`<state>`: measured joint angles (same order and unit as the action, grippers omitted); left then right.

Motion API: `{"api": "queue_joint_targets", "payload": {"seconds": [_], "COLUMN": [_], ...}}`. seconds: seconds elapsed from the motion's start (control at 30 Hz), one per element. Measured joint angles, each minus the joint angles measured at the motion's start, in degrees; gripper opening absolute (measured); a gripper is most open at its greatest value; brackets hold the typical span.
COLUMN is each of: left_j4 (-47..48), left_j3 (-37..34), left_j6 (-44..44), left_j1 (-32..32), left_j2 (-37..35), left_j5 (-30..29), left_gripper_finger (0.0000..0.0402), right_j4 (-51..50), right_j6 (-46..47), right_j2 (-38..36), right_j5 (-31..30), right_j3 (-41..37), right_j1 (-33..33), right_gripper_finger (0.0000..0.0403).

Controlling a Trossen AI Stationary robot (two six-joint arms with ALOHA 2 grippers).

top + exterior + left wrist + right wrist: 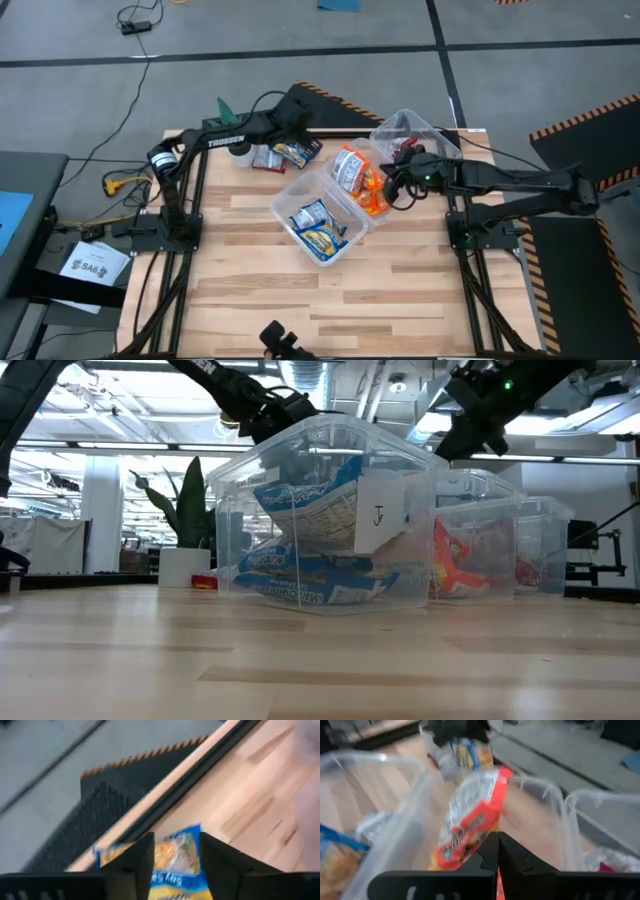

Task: Sort Maruchan noodles
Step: Put the blue noodle pack into the left transparent bin

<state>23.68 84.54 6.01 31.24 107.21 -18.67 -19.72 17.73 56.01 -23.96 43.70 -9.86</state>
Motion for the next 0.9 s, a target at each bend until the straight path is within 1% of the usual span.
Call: {"api": "queue_joint_targets", "payload": {"seconds": [0.07, 0.1, 0.17, 0.27, 0.33, 0.4, 0.63, 0.87, 0.9], "left_j4": [0.45, 2.68, 7.11, 12.33, 13.95, 14.64, 14.75, 16.65, 17.62], "left_j3": [0.17, 0.12, -0.01, -0.05, -0.63, -1.14, -2.35, -2.3, -2.35], "left_j6": [-3.05, -3.38, -0.99, 5.25, 7.76, 9.17, 11.8, 14.8, 15.23], "left_j1": [-0.69, -0.97, -1.06, -0.52, -0.33, -0.13, 0.29, 0.63, 1.02], "left_j2": [-0.06, -0.06, 0.0, 0.0, 0.22, 0.45, 0.77, 1.57, 1.77], "left_j5": [-0.82, -2.57, -5.09, -5.69, -5.9, -6.78, -10.62, -8.27, -7.19], "left_gripper_finger": [0.0159, 0.017, 0.019, 0.0215, 0.0229, 0.0238, 0.0245, 0.0245, 0.0245], "right_j4": [-0.62, -0.74, -0.19, 0.03, -0.72, 0.9, 0.67, 1.02, 1.03], "right_j6": [-0.01, 0.03, 0.88, 2.29, 3.05, 3.5, 5.01, 4.95, 4.94], "right_j2": [0.69, 1.09, 1.63, 2.63, 2.65, 3.29, 3.51, 3.49, 3.49], "right_j5": [0.07, 0.02, 0.08, 0.07, 0.0, 0.02, 0.04, 0.04, 0.04], "right_j3": [-0.1, -0.12, 0.04, -0.01, -0.09, 0.11, -0.02, -0.02, -0.02], "right_j1": [-0.05, -0.05, -0.01, -0.03, -0.04, -0.03, -0.03, -0.03, -0.03], "right_gripper_finger": [0.0026, 0.0027, 0.0027, 0.0027, 0.0027, 0.0027, 0.0027, 0.0027, 0.0027]}}
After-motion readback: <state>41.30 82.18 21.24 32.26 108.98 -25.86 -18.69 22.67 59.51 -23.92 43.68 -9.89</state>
